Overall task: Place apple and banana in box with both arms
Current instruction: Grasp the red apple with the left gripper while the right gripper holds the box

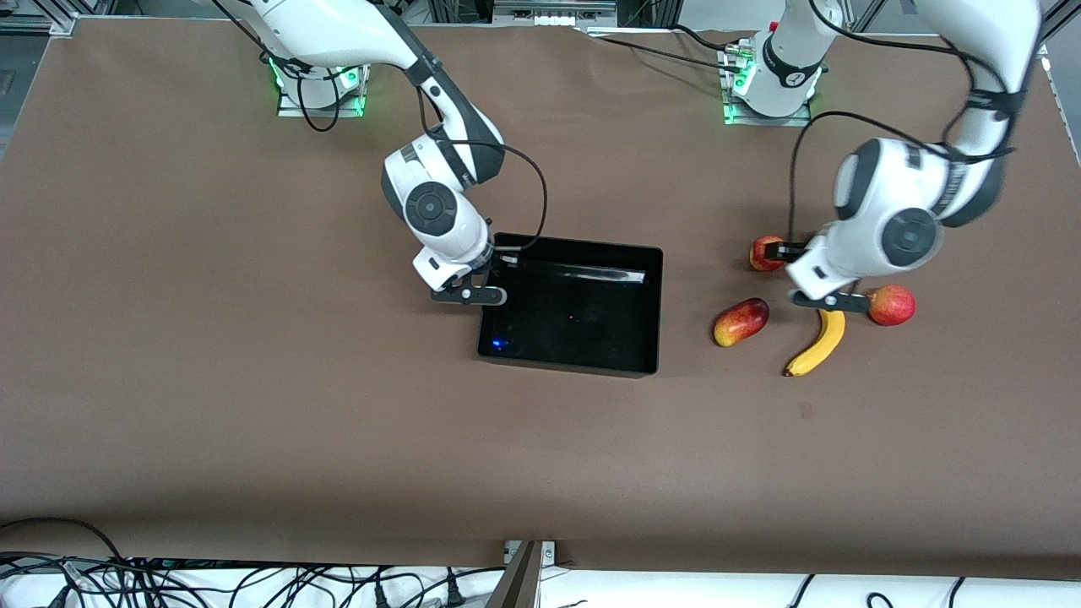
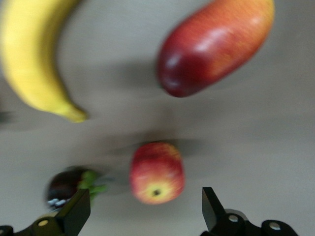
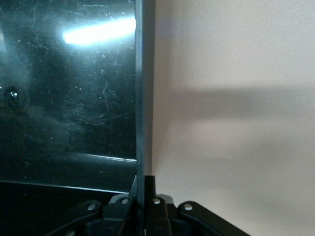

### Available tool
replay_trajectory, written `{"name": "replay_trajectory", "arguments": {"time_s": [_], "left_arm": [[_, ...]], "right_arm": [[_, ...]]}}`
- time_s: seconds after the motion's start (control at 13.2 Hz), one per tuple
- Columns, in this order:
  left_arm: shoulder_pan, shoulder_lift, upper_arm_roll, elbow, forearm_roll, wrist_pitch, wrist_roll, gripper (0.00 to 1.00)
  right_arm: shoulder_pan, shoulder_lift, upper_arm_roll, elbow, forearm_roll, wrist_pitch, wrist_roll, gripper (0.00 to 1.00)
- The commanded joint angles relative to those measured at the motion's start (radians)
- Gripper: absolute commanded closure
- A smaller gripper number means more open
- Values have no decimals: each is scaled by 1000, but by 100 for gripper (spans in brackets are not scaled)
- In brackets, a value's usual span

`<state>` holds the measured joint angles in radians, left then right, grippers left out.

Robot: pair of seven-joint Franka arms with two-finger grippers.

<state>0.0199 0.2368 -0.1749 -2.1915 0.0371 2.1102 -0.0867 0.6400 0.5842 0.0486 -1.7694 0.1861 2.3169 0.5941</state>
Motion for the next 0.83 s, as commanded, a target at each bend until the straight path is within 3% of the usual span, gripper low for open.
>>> {"name": "replay_trajectory", "arguments": {"time_s": [0.0,0.23,0.3,0.38,0.6,0.68,0.76], "left_arm": [[5,-24,-14,-83,10,86,-19,0],[5,-11,-14,-99,10,93,-18,0],[5,-4,-14,-117,10,123,-18,0],[5,10,-14,-141,12,169,-18,0],[6,35,-14,-168,12,228,-18,0],[6,38,-14,-168,12,228,-16,9],[6,44,-14,-166,12,228,-16,29]], "right_arm": [[17,0,-6,18,-36,-1,0,100],[17,-3,14,19,-43,1,0,100],[15,-6,14,21,-40,1,1,60],[15,-13,14,22,-39,1,3,1],[-20,-67,-2,51,-37,-33,-17,0],[-49,-105,-4,54,-37,-51,-17,0],[-92,-148,-3,54,-40,-79,-22,0]]}}
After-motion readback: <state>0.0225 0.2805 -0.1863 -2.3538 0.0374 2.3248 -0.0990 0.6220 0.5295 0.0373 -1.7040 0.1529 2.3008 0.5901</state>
